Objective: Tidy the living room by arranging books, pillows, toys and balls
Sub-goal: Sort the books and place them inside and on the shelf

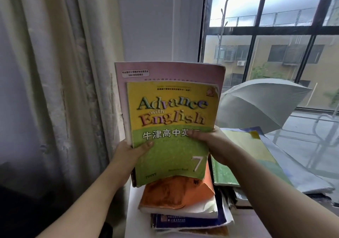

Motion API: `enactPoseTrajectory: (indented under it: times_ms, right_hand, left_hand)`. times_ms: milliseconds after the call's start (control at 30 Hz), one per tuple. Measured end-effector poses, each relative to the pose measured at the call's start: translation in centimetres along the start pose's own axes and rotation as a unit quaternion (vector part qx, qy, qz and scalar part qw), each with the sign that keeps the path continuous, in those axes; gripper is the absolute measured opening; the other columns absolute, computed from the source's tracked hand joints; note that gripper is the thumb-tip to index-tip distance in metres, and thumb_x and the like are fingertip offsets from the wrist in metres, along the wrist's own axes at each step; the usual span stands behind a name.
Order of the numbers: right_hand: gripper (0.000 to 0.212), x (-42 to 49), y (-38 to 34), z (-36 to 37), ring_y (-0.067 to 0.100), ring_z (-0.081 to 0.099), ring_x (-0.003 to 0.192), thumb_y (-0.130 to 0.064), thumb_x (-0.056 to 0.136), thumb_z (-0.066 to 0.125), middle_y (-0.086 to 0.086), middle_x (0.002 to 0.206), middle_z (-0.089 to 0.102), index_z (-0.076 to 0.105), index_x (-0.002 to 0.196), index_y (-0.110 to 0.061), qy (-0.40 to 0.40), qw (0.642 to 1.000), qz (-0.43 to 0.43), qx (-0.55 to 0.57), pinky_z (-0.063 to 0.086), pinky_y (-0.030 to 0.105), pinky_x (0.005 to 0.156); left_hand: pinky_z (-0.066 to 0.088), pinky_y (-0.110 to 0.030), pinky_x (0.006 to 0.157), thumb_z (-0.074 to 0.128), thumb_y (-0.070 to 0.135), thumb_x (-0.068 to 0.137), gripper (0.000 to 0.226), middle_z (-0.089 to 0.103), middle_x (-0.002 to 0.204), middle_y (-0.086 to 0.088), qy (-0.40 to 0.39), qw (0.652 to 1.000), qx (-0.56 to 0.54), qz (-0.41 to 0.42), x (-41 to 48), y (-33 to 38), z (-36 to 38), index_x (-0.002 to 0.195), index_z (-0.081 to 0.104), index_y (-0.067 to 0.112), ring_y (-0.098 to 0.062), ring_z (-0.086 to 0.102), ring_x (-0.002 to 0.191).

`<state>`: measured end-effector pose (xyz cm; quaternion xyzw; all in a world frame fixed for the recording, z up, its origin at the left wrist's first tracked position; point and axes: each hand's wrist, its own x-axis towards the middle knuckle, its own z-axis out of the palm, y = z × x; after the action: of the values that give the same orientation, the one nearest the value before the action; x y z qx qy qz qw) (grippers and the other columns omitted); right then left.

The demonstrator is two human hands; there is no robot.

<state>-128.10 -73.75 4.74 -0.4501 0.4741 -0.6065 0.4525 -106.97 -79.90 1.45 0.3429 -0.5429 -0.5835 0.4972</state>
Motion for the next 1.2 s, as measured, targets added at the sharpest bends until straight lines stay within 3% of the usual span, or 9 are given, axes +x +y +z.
enactPoseTrajectory:
  times_ms: [133, 300, 433, 600, 733, 867, 1000, 1100, 1200]
  right_hand:
    - [0.019, -0.3, 0.2, 0.6, 0.022, 0.07, 0.084, -0.004, 0.074, 0.074, 0.007, 0.095, 0.073, 0.07, 0.09, -0.014, 0.059, 0.998, -0.008, -0.037, 0.058, 0.032, 0.073]
    - [0.015, -2.0, 0.1, 1.6, 0.012, 0.067, 0.071, -0.006, 0.078, 0.072, -0.004, 0.079, 0.071, 0.067, 0.079, -0.02, 0.103, 0.992, -0.051, -0.051, 0.056, 0.022, 0.06]
    - [0.019, -4.4, -0.1, 2.1, 0.019, 0.067, 0.078, -0.005, 0.077, 0.072, -0.002, 0.081, 0.07, 0.067, 0.075, -0.023, 0.12, 0.989, -0.055, -0.071, 0.056, 0.034, 0.074]
    - [0.023, -9.2, -2.0, 2.6, 0.01, 0.066, 0.073, -0.005, 0.078, 0.072, -0.013, 0.072, 0.069, 0.066, 0.074, -0.027, 0.108, 0.986, -0.113, -0.067, 0.056, 0.027, 0.069]
    - [0.023, -13.5, -3.9, 2.1, 0.011, 0.066, 0.076, -0.005, 0.077, 0.072, -0.011, 0.077, 0.069, 0.066, 0.076, -0.027, 0.09, 0.985, -0.126, -0.08, 0.055, 0.027, 0.07]
    - [0.024, -17.9, -3.6, 1.1, 0.011, 0.064, 0.077, -0.003, 0.078, 0.071, -0.009, 0.079, 0.067, 0.064, 0.076, -0.026, 0.078, 0.988, -0.114, -0.068, 0.053, 0.027, 0.07]
    - [0.025, -22.0, -0.6, -0.8, 0.01, 0.065, 0.074, 0.001, 0.075, 0.072, -0.013, 0.072, 0.07, 0.067, 0.074, -0.024, 0.069, 0.99, -0.084, -0.094, 0.055, 0.023, 0.068]
    - [0.022, -24.1, 2.5, -2.3, 0.014, 0.065, 0.079, -0.002, 0.076, 0.071, -0.007, 0.081, 0.07, 0.067, 0.077, -0.023, 0.046, 0.988, -0.056, -0.14, 0.055, 0.026, 0.07]
    - [0.02, -24.8, 6.0, -3.6, 0.012, 0.063, 0.075, -0.005, 0.078, 0.071, -0.007, 0.079, 0.068, 0.066, 0.076, -0.024, 0.03, 0.98, -0.003, -0.195, 0.051, 0.018, 0.061]
  left_hand:
    - [0.058, -0.027, 0.065, 0.068, 0.005, 0.079, 0.013, 0.073, 0.078, 0.004, 0.032, 0.999, 0.017, 0.031, -0.3, -0.1, 0.2, 0.084, 0.068, 0.018, -0.009, 0.07, 0.068]
    - [0.053, -0.015, 0.054, 0.067, 0.004, 0.081, 0.016, 0.07, 0.072, 0.014, 0.049, 0.997, 0.026, 0.056, -1.9, 0.3, 1.0, 0.086, 0.066, 0.02, -0.001, 0.068, 0.065]
    - [0.055, -0.017, 0.058, 0.067, 0.005, 0.082, 0.016, 0.07, 0.079, 0.012, 0.061, 0.995, 0.048, 0.063, -3.9, 1.0, 1.2, 0.091, 0.065, 0.018, -0.009, 0.068, 0.077]
    - [0.055, -0.041, 0.082, 0.067, 0.006, 0.082, 0.016, 0.07, 0.096, -0.006, 0.09, 0.99, 0.081, 0.075, -8.8, 3.4, 1.7, 0.094, 0.066, 0.016, -0.025, 0.066, 0.092]
    - [0.057, -0.024, 0.066, 0.063, 0.001, 0.084, 0.021, 0.071, 0.081, 0.011, 0.086, 0.99, 0.046, 0.098, -14.1, 4.4, 2.7, 0.089, 0.065, 0.021, -0.004, 0.068, 0.076]
    - [0.056, -0.029, 0.073, 0.063, 0.0, 0.084, 0.021, 0.071, 0.088, 0.005, 0.066, 0.993, 0.05, 0.079, -18.6, 3.9, 3.7, 0.088, 0.067, 0.02, -0.011, 0.068, 0.082]
    - [0.056, -0.024, 0.072, 0.068, 0.0, 0.081, 0.021, 0.07, 0.089, 0.006, 0.028, 0.992, 0.114, 0.038, -21.8, 1.6, 3.6, 0.091, 0.068, 0.018, -0.009, 0.065, 0.084]
    - [0.056, -0.041, 0.084, 0.079, 0.014, 0.065, 0.032, 0.072, 0.1, -0.002, -0.001, 0.983, 0.181, -0.011, -23.5, -0.9, 3.2, 0.094, 0.071, 0.02, -0.019, 0.066, 0.096]
    - [0.054, -0.043, 0.087, 0.082, 0.015, 0.062, 0.034, 0.072, 0.103, -0.005, 0.005, 0.984, 0.173, -0.044, -24.4, -3.1, 2.5, 0.093, 0.071, 0.021, -0.022, 0.067, 0.099]
